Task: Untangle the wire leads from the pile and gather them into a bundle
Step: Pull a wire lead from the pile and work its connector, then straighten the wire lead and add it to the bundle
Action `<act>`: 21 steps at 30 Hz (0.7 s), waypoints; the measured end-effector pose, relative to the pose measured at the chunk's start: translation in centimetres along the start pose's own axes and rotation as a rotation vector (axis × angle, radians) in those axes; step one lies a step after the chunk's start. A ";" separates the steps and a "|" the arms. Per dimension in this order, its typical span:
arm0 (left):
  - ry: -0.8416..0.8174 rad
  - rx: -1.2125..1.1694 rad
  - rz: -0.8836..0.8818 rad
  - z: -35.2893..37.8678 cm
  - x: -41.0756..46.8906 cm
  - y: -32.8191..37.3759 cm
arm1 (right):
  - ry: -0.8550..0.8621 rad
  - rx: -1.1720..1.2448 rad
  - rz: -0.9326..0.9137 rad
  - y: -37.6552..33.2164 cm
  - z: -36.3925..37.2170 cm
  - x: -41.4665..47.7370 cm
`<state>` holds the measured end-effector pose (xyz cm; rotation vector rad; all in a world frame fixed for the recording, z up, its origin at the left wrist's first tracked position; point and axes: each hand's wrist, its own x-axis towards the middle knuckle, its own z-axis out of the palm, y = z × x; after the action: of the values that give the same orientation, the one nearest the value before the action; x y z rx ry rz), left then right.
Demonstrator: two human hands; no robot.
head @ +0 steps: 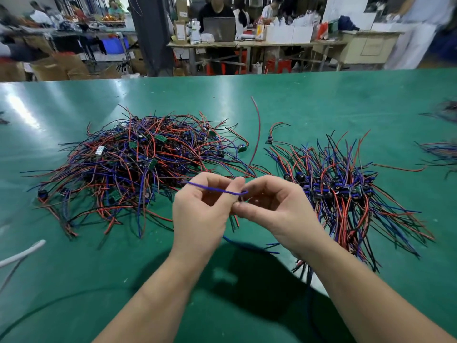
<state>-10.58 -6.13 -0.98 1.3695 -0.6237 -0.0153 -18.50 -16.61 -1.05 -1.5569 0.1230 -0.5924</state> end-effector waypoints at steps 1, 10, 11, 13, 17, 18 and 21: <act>-0.012 -0.072 -0.047 0.0 0.1 0.1 | 0.036 0.003 -0.010 -0.1 -0.1 0.1; 0.212 -0.051 -0.159 -1.7 1.9 -0.4 | 0.399 0.605 0.230 -2.3 -3.9 1.8; 0.230 -0.017 -0.188 -2.0 2.2 -0.4 | 0.420 0.643 0.249 -2.5 -4.2 1.8; 0.255 -0.025 -0.273 -2.7 2.9 -0.5 | 0.427 0.681 0.268 -2.7 -4.7 1.8; 0.171 -0.155 -0.518 -3.7 3.7 -0.5 | 0.317 0.676 0.353 -2.4 -4.6 1.6; 0.109 -0.167 -0.565 -3.6 3.6 -0.6 | 0.279 0.655 0.383 -2.3 -4.3 1.5; -0.147 -0.143 -0.599 -2.3 2.5 -0.5 | 0.179 0.528 0.433 -1.6 -3.3 1.4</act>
<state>-7.27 -5.06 -0.58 1.3785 -0.3063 -0.6349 -19.23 -20.02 0.77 -0.9244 0.3960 -0.3768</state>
